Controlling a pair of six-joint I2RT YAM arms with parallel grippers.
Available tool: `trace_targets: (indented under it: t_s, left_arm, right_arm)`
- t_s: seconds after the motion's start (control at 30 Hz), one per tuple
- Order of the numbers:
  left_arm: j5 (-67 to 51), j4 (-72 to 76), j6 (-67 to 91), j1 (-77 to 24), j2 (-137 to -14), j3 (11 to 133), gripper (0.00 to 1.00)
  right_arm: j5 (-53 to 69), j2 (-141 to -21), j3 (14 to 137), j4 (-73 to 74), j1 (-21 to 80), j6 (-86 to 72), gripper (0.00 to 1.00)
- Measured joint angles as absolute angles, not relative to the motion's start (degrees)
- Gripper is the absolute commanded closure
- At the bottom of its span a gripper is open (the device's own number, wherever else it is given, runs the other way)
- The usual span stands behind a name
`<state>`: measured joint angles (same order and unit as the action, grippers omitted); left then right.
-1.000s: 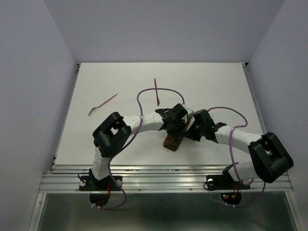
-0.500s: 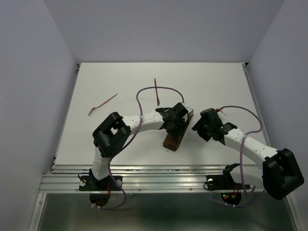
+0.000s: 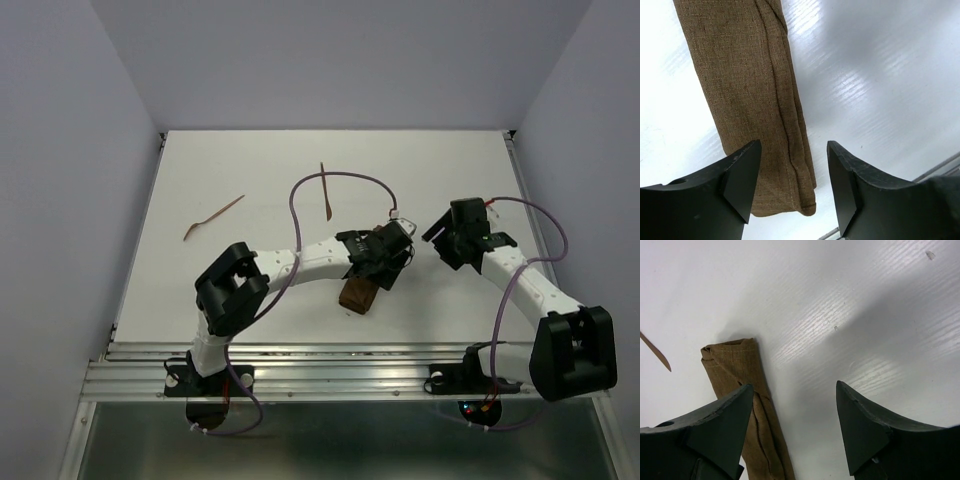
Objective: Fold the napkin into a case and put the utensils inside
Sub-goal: Pick up the smaller rectangle-folded napkin from the center of the board.
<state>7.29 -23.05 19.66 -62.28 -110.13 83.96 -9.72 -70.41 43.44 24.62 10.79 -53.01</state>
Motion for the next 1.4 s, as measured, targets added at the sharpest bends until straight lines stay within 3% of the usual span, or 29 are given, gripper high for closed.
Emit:
trace_targets:
  t_s: [0.13, 0.3, 0.57, 1.0, 1.27, 1.4]
  left_arm:
    - [11.35, -23.59, 20.51, -63.42, -112.14, 85.56, 0.31]
    - [15.64, -24.32, 21.3, -63.7, -114.34, 86.41, 0.43]
    - [19.53, -24.84, 21.52, -64.25, -116.92, 89.73, 0.49]
    - [22.61, -26.57, 21.3, -66.08, -122.89, 93.36, 0.51]
    - [24.08, -27.29, 21.02, -66.28, -125.01, 94.94, 0.62]
    - [24.91, -27.64, 20.45, -66.28, -125.71, 95.72, 0.78]
  right_arm:
    - [-7.92, -71.79, 44.69, 24.51, 9.85, -51.0, 0.25]
    - [-6.02, -72.05, 44.69, 24.56, 9.04, -50.35, 0.22]
    - [-4.8, -72.03, 45.39, 24.45, 8.32, -50.09, 0.19]
    - [-3.01, -71.99, 45.58, 24.45, 3.22, -48.23, 0.16]
    - [-2.5, -71.99, 45.58, 24.45, 2.31, -47.51, 0.16]
    - [-2.5, -71.99, 45.58, 24.45, 1.87, -47.31, 0.16]
